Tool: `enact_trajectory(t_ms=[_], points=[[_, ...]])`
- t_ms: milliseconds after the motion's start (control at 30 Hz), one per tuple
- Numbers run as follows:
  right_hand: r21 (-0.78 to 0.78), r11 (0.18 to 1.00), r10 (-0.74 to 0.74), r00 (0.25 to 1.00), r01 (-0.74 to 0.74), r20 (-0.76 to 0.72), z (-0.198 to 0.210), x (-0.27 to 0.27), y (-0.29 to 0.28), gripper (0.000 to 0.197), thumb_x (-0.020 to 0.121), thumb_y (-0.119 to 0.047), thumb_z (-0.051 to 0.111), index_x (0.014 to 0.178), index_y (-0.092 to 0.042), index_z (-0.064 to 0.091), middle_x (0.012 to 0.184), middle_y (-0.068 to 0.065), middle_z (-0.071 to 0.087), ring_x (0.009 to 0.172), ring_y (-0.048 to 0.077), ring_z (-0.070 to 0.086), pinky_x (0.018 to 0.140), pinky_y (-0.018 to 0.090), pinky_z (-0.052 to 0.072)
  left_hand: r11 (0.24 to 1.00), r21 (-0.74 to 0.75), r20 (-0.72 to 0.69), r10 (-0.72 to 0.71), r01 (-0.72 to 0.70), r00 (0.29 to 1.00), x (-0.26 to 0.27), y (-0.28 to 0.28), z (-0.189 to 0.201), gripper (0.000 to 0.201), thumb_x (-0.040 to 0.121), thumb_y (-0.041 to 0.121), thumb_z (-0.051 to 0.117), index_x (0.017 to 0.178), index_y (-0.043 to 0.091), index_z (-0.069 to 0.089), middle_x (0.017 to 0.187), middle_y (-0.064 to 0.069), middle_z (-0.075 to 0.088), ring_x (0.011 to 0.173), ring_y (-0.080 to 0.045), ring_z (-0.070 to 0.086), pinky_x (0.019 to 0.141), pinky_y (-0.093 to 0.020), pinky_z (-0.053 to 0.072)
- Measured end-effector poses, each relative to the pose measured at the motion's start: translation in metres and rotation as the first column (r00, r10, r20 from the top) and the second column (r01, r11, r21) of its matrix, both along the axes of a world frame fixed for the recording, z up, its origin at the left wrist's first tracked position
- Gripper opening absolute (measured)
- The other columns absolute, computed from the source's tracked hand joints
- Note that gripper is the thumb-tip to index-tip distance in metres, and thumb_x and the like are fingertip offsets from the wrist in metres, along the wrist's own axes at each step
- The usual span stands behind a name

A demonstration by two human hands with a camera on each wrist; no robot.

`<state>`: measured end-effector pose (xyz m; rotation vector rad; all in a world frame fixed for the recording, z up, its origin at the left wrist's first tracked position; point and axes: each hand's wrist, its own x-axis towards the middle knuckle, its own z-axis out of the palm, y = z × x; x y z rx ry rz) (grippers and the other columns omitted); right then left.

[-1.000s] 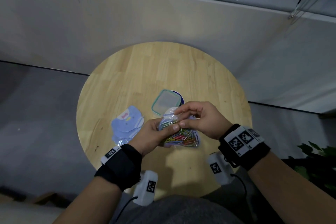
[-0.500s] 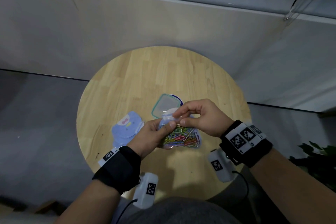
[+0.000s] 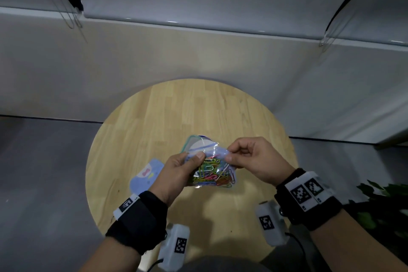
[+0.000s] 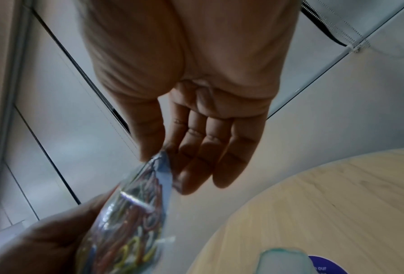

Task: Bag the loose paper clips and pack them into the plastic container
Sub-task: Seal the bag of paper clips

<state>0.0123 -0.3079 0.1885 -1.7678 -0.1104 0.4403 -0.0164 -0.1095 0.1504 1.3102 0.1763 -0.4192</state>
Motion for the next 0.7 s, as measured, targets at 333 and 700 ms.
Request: enact_trajectory(t_ms=[333, 700], points=[[-0.035, 0.997, -0.058, 0.992, 0.062, 0.115, 0.006, -0.005, 0.007, 0.013, 0.077, 0.006, 0.067, 0.067, -0.002, 0.064, 0.067, 0.016, 0.061, 0.063, 0.022, 0.055, 0.064, 0.034, 0.046, 0.997, 0.057, 0.127, -0.065, 0.058, 0.99, 0.01, 0.0, 0.023, 0.022, 0.077, 0.011, 0.071, 0.098, 0.002, 0.071, 0.098, -0.026, 0.069, 0.086, -0.031, 0.066, 0.083, -0.047, 0.052], [-0.174, 0.982, -0.057, 0.99, 0.08, 0.13, -0.001, -0.013, 0.012, 0.013, 0.079, -0.009, 0.07, 0.067, -0.008, 0.065, 0.057, 0.006, 0.059, 0.049, 0.003, 0.048, 0.052, 0.021, 0.04, 0.994, 0.105, 0.15, -0.047, 0.031, 0.988, 0.008, -0.012, 0.021, 0.026, 0.07, 0.014, 0.07, 0.092, 0.0, 0.072, 0.092, -0.026, 0.07, 0.08, -0.029, 0.067, 0.076, -0.038, 0.053]])
